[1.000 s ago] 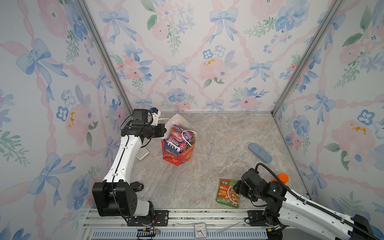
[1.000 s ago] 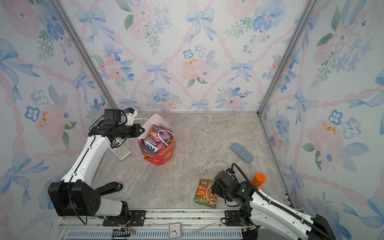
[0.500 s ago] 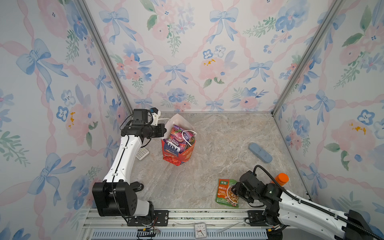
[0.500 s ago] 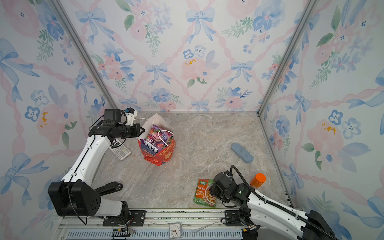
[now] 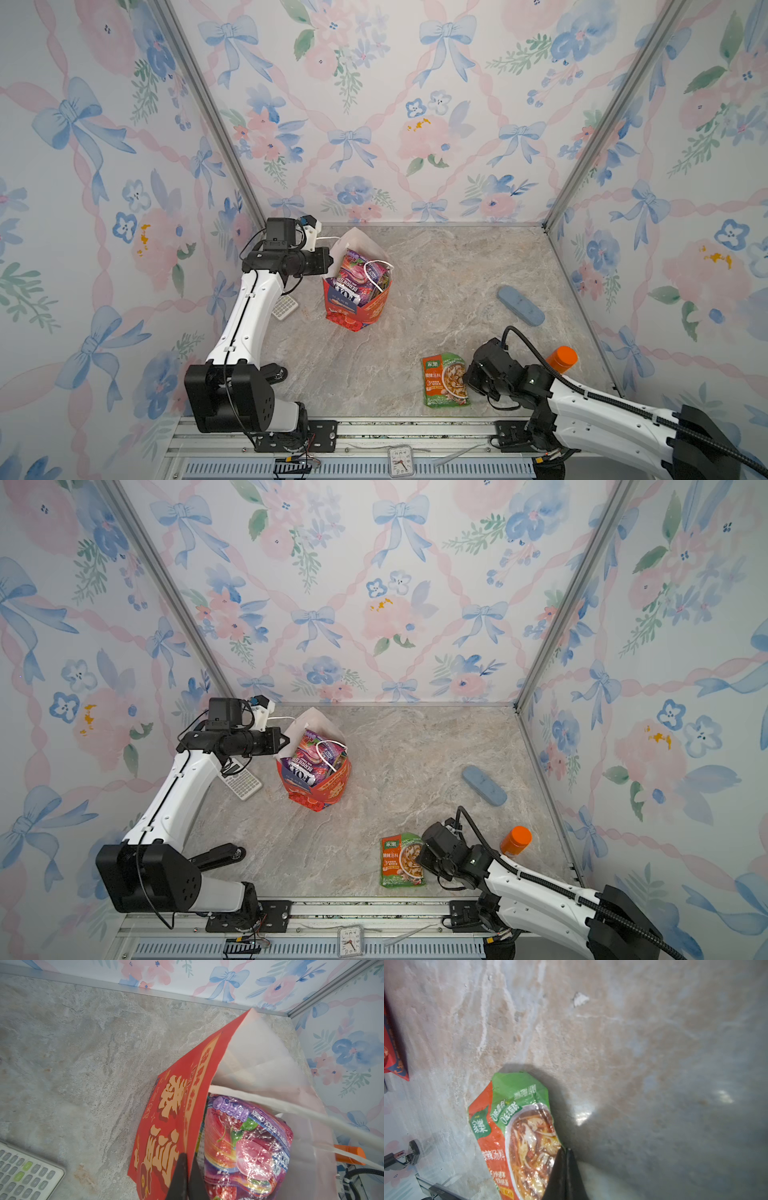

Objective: Place the snacks into the paper bag
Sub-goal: 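Lift the soup packet and carry it over the bag opening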

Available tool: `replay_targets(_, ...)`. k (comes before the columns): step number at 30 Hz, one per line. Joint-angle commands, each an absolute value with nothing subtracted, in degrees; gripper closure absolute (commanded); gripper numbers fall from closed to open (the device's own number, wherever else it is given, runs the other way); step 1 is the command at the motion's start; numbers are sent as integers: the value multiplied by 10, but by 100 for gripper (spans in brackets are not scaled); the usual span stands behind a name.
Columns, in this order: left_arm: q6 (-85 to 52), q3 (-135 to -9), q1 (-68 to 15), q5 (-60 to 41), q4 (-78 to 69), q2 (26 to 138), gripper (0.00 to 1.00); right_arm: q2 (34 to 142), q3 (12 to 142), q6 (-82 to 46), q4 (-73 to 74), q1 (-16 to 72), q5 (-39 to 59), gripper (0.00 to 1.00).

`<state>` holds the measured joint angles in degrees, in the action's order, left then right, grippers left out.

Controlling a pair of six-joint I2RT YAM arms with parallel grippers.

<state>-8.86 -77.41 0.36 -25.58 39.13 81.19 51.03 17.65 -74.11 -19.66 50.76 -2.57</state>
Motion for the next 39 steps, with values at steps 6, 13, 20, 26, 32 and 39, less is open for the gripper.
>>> replay_targets(6, -93, -774, 7, -266, 393, 814, 100, 544, 297, -632, -219, 512, -63, 100)
replay_targets(13, -92, -773, 7, -263, 392, 811, 100, 607, 441, -497, -266, 507, -83, 100)
replay_targets(20, -91, -771, 7, -268, 393, 813, 100, 698, 623, -310, -317, 499, -103, 100)
replay_targets(26, -92, -773, 6, -270, 393, 814, 100, 761, 782, -169, -353, 477, -103, 100)
replay_targets(32, -94, -774, 7, -271, 393, 811, 100, 835, 933, -87, -383, 451, -101, 100)
replay_targets(39, -94, -773, 6, -273, 393, 814, 100, 924, 1085, -34, -410, 437, -81, 100)
